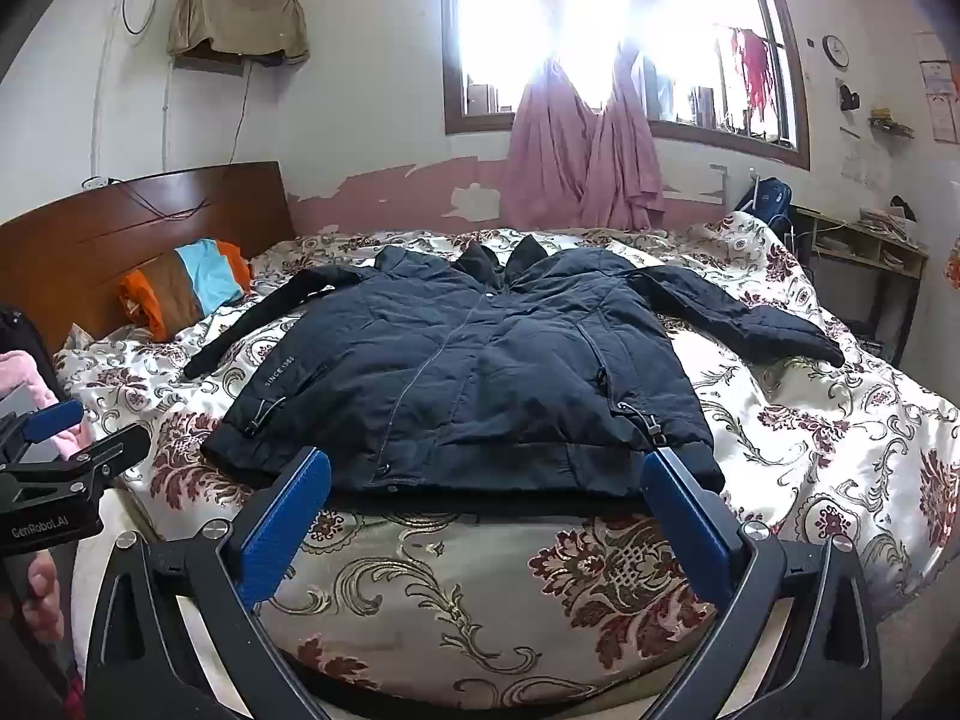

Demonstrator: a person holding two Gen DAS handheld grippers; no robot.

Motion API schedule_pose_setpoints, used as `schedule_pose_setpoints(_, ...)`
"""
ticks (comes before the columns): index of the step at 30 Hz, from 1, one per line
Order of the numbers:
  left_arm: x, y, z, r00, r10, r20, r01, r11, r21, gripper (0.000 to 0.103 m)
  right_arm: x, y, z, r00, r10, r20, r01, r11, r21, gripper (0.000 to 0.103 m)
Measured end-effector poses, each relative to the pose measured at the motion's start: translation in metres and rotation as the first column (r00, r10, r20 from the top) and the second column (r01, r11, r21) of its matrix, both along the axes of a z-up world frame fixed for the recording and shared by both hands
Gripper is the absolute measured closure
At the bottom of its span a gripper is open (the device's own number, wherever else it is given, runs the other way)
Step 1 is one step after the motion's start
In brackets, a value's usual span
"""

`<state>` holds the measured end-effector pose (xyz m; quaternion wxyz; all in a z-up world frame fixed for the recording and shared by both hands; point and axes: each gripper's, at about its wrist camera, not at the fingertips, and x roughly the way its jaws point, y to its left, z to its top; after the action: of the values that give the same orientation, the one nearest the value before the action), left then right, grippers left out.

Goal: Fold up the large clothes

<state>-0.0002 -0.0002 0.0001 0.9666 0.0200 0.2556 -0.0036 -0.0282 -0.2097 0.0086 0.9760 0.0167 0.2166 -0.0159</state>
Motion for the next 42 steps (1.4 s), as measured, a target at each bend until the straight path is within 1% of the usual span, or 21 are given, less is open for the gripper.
schedule_pose_setpoints(9, 0.0025, -0.0018, -0.0001, 1.000, -0.001, -0.009, 0.001, 1.000, -0.005, 0.000, -0.0002, 0.0000, -0.0004, 1.000, -0.004, -0.008, 0.004, 1.000, -0.005, 0.001)
schedule_pose_setpoints(27, 0.0007, -0.0049, 0.0034, 1.000, -0.003, 0.006, 0.003, 1.000, -0.012, 0.000, -0.0011, 0.0016, -0.0023, 1.000, 0.000, -0.013, 0.000, 1.000, -0.006, 0.001)
schedule_pose_setpoints(29, -0.0003, -0.0006, -0.0002, 1.000, -0.003, 0.007, 0.003, 1.000, -0.015, 0.000, -0.0010, 0.0011, -0.0021, 1.000, 0.000, -0.012, 0.000, 1.000, -0.007, 0.001)
schedule_pose_setpoints(38, 0.0027, -0.0037, -0.0004, 1.000, -0.008, 0.006, 0.008, 1.000, -0.012, 0.000, -0.0009, 0.0009, -0.0021, 1.000, 0.001, -0.012, -0.001, 1.000, -0.005, 0.001)
schedule_pose_setpoints(42, -0.0018, -0.0004, 0.0004, 1.000, -0.003, 0.009, 0.003, 1.000, -0.016, 0.000, -0.0017, 0.0009, -0.0022, 1.000, 0.001, -0.013, -0.002, 1.000, -0.005, 0.001)
